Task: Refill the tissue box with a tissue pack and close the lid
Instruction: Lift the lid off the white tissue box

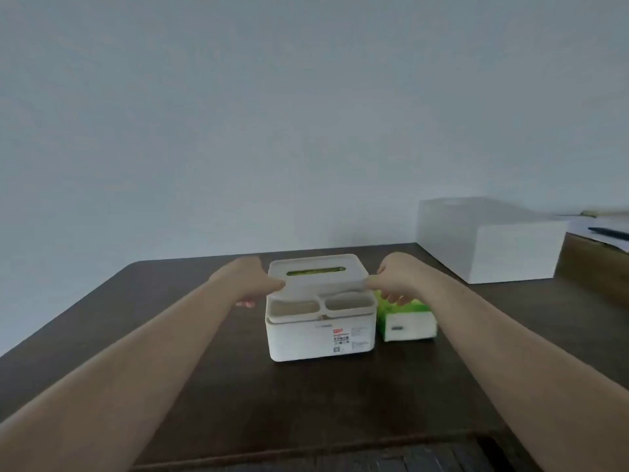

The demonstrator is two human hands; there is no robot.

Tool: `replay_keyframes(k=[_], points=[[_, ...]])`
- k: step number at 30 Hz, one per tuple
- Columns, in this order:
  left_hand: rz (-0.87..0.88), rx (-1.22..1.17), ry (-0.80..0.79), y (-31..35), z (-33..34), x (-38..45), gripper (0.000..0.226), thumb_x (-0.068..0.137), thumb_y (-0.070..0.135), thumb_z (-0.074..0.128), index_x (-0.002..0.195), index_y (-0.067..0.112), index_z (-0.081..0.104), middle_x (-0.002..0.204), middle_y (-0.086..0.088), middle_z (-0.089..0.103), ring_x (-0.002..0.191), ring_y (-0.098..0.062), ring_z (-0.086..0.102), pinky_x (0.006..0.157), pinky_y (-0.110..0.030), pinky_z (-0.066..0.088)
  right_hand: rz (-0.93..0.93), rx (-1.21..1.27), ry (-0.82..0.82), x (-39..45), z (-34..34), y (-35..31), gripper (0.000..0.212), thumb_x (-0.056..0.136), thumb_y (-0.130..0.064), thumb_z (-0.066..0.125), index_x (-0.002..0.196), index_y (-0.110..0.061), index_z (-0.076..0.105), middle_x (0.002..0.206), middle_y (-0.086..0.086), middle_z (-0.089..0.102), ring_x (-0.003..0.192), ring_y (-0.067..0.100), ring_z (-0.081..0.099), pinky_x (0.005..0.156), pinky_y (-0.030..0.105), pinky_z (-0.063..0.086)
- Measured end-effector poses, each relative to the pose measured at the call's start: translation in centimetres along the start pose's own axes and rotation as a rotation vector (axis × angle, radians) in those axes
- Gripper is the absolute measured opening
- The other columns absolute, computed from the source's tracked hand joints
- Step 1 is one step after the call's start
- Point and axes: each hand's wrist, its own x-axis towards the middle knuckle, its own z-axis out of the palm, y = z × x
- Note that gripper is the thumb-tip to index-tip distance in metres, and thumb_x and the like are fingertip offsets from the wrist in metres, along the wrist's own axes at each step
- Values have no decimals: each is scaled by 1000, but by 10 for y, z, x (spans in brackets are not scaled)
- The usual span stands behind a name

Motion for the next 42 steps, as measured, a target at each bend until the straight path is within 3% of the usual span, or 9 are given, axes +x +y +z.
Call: replay_keyframes(k=[6,9,12,17,22,26,29,34,42], points=[[-13,41,-117,-4,13,-4,42,78,47,54,86,8,66,59,-4,66,53,-22,55,61,-27,46,112,-52,-19,4,14,-7,21,80,-28,65,90,-11,61,89,10,74,70,19,70,71,31,61],[-9,72,-140,-4,19,-4,21,74,31,50,62,13,50,45,-1,52,42,-20,43,55,-24,37,127,-131,11,7,19,-7,19,80,-29,67,76,-14,56,75,5,67,57,17,61,50,24,50],[-48,94,-114,-6,22,0,15,70,14,46,55,15,42,44,-2,43,41,-21,37,58,-26,34,103,-134,52,7,23,-5,17,82,-22,62,70,-13,53,72,5,62,61,19,58,56,26,48],[-30,61,-88,-6,24,2,19,63,3,44,51,15,37,47,-2,36,45,-20,32,57,-26,30,55,-185,105,3,25,-3,20,84,-13,54,65,-12,47,65,3,49,59,19,47,51,25,36],[20,-40,25,-9,19,5,19,73,13,53,55,12,46,51,-1,49,50,-22,45,51,-23,33,28,-130,153,4,22,-6,22,85,-11,54,63,-9,48,62,3,48,52,17,41,47,27,32],[22,-106,142,-24,2,10,20,78,19,54,61,14,45,57,-1,43,54,-22,40,52,-25,30,-16,-37,177,6,19,-23,31,80,-2,52,55,-10,37,55,3,37,46,18,31,43,28,23],[3,-137,203,-40,-12,13,16,80,20,54,68,10,53,63,-3,50,53,-20,43,51,-26,32,-64,28,180,8,23,-42,27,77,2,48,54,-10,39,53,4,40,46,19,34,44,26,24],[-57,-156,252,-78,-28,20,19,77,19,53,61,10,54,61,-6,61,52,-23,49,51,-24,34,-142,48,165,14,46,-75,26,77,-5,50,53,-11,42,51,3,41,45,19,38,45,26,27],[-156,-88,374,-146,-24,23,39,87,45,47,62,15,49,68,-3,63,63,-24,56,57,-28,41,-244,10,168,21,96,-130,32,84,-11,52,55,-13,39,55,1,43,52,20,43,43,28,25]])
